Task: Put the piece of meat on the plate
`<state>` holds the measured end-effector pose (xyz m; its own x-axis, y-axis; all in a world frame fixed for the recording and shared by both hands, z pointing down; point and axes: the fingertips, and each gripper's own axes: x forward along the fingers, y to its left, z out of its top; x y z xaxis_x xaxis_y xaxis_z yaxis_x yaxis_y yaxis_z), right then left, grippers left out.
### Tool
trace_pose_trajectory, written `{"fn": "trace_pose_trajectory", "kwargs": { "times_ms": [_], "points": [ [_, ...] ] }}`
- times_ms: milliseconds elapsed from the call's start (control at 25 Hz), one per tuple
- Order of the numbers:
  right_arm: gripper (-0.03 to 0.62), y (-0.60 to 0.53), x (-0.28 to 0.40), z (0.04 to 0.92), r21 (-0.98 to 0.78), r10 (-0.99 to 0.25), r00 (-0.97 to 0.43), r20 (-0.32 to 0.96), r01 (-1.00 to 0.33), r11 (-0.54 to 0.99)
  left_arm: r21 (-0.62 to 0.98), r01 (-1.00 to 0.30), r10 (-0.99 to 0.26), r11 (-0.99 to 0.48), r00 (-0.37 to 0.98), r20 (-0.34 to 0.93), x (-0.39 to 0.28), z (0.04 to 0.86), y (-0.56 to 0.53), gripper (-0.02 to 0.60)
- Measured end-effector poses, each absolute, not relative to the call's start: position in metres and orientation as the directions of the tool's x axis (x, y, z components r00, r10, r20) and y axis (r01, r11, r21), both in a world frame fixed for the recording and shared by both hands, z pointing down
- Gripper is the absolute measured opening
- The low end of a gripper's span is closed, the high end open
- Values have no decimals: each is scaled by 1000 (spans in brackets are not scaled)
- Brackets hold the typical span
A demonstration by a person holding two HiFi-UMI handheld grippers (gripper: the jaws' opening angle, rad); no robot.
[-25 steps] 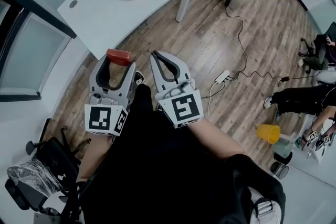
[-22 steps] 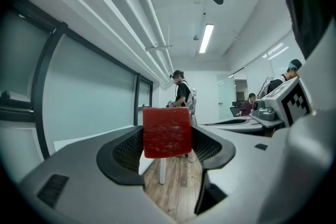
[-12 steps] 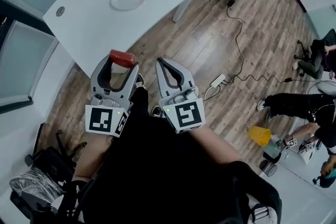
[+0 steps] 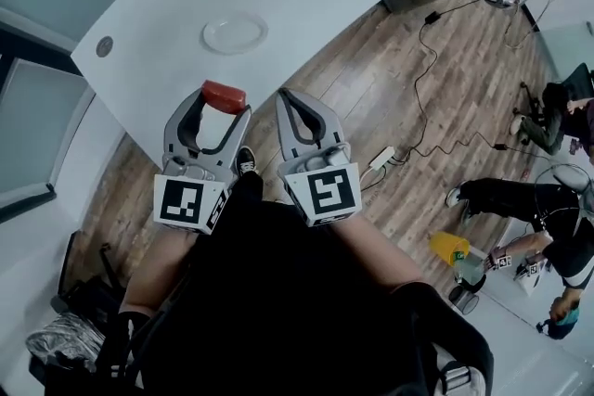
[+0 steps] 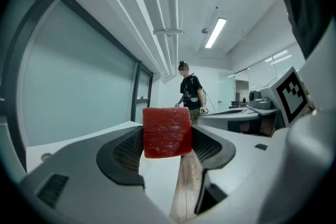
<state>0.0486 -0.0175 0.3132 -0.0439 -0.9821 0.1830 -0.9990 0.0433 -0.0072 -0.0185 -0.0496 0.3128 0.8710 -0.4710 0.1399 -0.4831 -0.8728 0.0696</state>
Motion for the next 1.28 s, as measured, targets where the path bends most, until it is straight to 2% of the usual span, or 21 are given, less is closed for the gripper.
{"fn": "trace_pose_trajectory", "kwargs": {
  "times_ms": [320, 560, 1280],
  "points": [
    [5, -46, 43, 310, 37, -982, -8, 190, -999, 15, 59, -457, -449, -887, 886, 111, -17, 305, -82, 284],
    [5, -54, 50, 312, 55, -978, -6, 211, -998, 18, 78, -493, -482, -866, 867, 125, -28, 313, -93, 284],
    [3, -146, 103, 363, 24, -897, -312, 314, -942, 336, 66, -730, -690, -680, 669, 276, 19, 365, -154, 284]
  ]
}}
